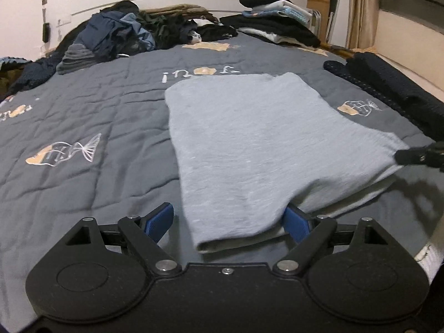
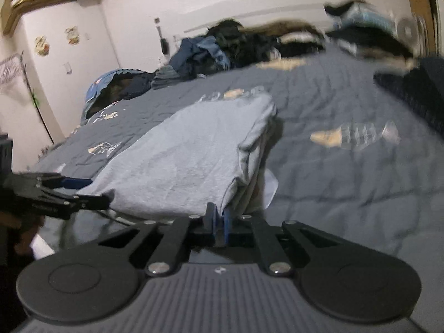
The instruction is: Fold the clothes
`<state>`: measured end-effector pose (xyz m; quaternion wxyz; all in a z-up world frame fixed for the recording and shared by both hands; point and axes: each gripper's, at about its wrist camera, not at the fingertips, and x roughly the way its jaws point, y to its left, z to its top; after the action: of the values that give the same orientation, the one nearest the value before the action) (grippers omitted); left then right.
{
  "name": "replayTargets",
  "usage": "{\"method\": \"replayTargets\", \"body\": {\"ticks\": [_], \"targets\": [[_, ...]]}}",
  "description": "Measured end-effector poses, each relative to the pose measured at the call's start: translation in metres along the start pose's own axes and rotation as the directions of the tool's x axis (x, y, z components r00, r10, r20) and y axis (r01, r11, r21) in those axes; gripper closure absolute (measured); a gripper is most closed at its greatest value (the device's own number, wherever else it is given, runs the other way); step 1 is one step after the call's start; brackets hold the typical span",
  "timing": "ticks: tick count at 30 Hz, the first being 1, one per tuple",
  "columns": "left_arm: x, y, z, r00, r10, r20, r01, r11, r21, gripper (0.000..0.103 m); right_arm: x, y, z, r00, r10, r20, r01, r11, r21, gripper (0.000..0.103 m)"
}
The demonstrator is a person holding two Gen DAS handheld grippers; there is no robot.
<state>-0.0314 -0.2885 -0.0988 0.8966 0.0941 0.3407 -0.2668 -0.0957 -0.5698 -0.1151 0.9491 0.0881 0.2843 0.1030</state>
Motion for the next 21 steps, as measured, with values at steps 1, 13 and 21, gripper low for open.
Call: {"method": "replayTargets", "body": {"ticks": [1, 13, 21], "targets": [[-0.001, -0.001, 0.000, 1.000, 0.003, 0.000, -0.003, 1.000, 0.011, 0.018, -0.002, 0.001, 0.000, 1.000, 0.000, 0.001, 0.000, 1.000, -0.022, 0.099], [-0.018, 0.011, 0.000, 0.981, -0.193, -0.010, 0.193, 0.981, -0.026, 0.016, -0.005, -0.021, 0.003, 0.996, -0.019, -0.084, 0.029, 0.993, 0.115, 0.082], [-0.019, 0.037, 0.009, 0.969, -0.237, 0.070, 0.247, 0.946, -0.211, 0.016, -0.010, -0.046, 0.004, 1.000, 0.027, 0.013, -0.030, 0.925, 0.378, 0.053]]}}
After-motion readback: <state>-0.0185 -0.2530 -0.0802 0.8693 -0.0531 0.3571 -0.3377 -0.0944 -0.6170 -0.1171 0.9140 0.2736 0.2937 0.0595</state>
